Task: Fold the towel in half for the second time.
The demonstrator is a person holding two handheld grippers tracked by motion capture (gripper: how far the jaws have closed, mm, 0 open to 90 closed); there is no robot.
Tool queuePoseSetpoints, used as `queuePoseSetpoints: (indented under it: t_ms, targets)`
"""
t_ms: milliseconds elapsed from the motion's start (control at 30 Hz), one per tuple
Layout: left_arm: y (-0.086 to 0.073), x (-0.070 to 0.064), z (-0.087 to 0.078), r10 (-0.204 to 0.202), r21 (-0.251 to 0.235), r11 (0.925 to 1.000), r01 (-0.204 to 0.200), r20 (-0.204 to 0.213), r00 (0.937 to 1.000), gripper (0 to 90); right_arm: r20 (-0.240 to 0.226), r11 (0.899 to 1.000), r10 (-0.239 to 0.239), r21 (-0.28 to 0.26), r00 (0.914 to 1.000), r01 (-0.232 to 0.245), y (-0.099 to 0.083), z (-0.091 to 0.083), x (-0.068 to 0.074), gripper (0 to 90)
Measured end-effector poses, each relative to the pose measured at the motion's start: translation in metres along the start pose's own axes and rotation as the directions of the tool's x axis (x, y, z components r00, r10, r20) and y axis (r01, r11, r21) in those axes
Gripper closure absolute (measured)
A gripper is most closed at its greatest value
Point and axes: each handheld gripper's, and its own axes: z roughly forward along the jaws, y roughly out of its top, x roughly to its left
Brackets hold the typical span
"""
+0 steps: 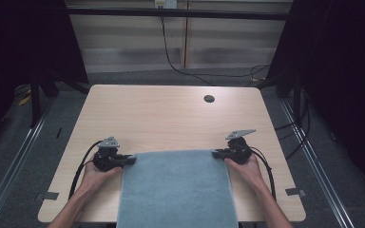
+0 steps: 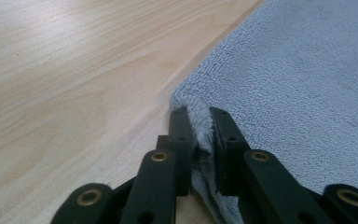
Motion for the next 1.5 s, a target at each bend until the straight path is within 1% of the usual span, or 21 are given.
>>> queuePoseSetpoints:
  t_ms: [33,67,167,200,333,367,533,600,700,733,767,833,933,1133,1167,1267,1300,1333,1367,1433,1500]
  targets:
    - [0.000,0.000,0.000,-0.003,0.000,1.0000,0.003,-0.001,1.0000,81.7,-0.022,1.000,0.015,-0.007,0.9996,-0.015,0.000,0.000,-0.001,82.2]
    - [0.000,0.001,-0.001,-0.029,-0.017,0.9994,0.029,0.005,0.9996,81.9,-0.024,1.000,0.023,-0.009,0.9994,-0.023,0.000,-0.001,-0.002,82.5]
    - [0.003,0.003,-0.004,-0.047,-0.042,0.9980,0.047,0.005,0.9989,82.1,-0.028,0.999,0.034,-0.036,0.9990,-0.035,0.002,-0.006,-0.002,83.0]
    - [0.009,0.005,-0.007,-0.075,-0.084,0.9936,0.075,0.005,0.9972,82.2,-0.028,0.998,0.033,-0.051,0.9991,-0.035,0.003,-0.009,-0.002,83.0]
    - [0.021,0.004,-0.012,-0.074,-0.133,0.9882,0.076,0.016,0.9971,82.5,-0.033,0.992,0.042,-0.117,0.9986,-0.046,0.010,-0.022,-0.003,83.4]
    - [0.026,0.004,-0.016,-0.075,-0.166,0.9829,0.079,0.035,0.9966,82.5,-0.032,0.991,0.043,-0.128,0.9986,-0.047,0.011,-0.025,-0.002,83.6]
    - [0.033,0.006,-0.025,-0.066,-0.198,0.9774,0.074,0.044,0.9968,82.7,-0.051,0.984,0.038,-0.174,0.9980,-0.047,0.017,-0.037,-0.003,84.1]
    - [0.038,0.008,-0.028,-0.077,-0.235,0.9680,0.088,0.055,0.9955,82.7,-0.067,0.977,0.045,-0.204,0.9968,-0.057,0.020,-0.042,-0.004,84.2]
    - [0.047,0.010,-0.032,-0.071,-0.260,0.9622,0.082,0.050,0.9962,82.7,-0.101,0.961,0.047,-0.267,0.9938,-0.073,0.034,-0.054,-0.004,84.4]
    - [0.051,0.010,-0.035,-0.063,-0.270,0.9601,0.071,0.039,0.9973,82.7,-0.101,0.961,0.047,-0.267,0.9938,-0.073,0.034,-0.054,-0.004,84.4]
    - [0.058,0.012,-0.039,-0.071,-0.299,0.9508,0.080,0.041,0.9966,82.7,-0.098,0.956,0.032,-0.286,0.9947,-0.059,0.043,-0.061,-0.003,84.4]
    - [0.066,0.014,-0.043,-0.074,-0.321,0.9434,0.082,0.038,0.9965,82.7,-0.094,0.950,0.020,-0.309,0.9954,-0.048,0.052,-0.068,-0.003,84.4]
    - [0.078,0.018,-0.048,-0.068,-0.342,0.9369,0.074,0.030,0.9972,82.7,-0.087,0.943,0.019,-0.331,0.9960,-0.047,0.063,-0.075,-0.005,84.5]
    - [0.103,0.016,-0.059,-0.010,-0.348,0.9375,0.011,0.003,0.9999,82.6,-0.080,0.935,0.020,-0.351,0.9966,-0.047,0.079,-0.077,-0.014,84.6]
    - [0.112,0.018,-0.062,-0.009,-0.359,0.9335,0.006,-0.005,0.9999,82.7,-0.082,0.931,0.020,-0.361,0.9964,-0.049,0.081,-0.078,-0.016,84.7]
    - [0.123,0.023,-0.063,-0.022,-0.362,0.9322,0.011,-0.026,0.9994,82.7,-0.080,0.926,0.034,-0.372,0.9962,-0.061,0.090,-0.080,-0.021,84.9]
    - [0.126,0.025,-0.061,-0.024,-0.345,0.9385,0.008,-0.042,0.9989,82.7,-0.078,0.928,0.031,-0.368,0.9965,-0.058,0.094,-0.080,-0.023,84.9]
    - [0.126,0.025,-0.061,-0.024,-0.345,0.9385,0.008,-0.042,0.9989,82.7,-0.066,0.933,0.023,-0.356,0.9975,-0.046,0.100,-0.081,-0.025,84.9]
    - [0.134,0.026,-0.059,-0.023,-0.350,0.9367,0.004,-0.051,0.9984,82.8,-0.051,0.936,0.021,-0.349,0.9985,-0.038,0.105,-0.081,-0.027,84.9]
    - [0.140,0.028,-0.058,-0.033,-0.371,0.9287,0.012,-0.050,0.9982,82.8,-0.050,0.932,0.026,-0.361,0.9984,-0.043,0.114,-0.082,-0.028,85.0]
    - [0.142,0.030,-0.058,-0.037,-0.375,0.9268,0.014,-0.054,0.9979,82.8,-0.044,0.931,0.021,-0.364,0.9988,-0.035,0.118,-0.083,-0.028,85.0]
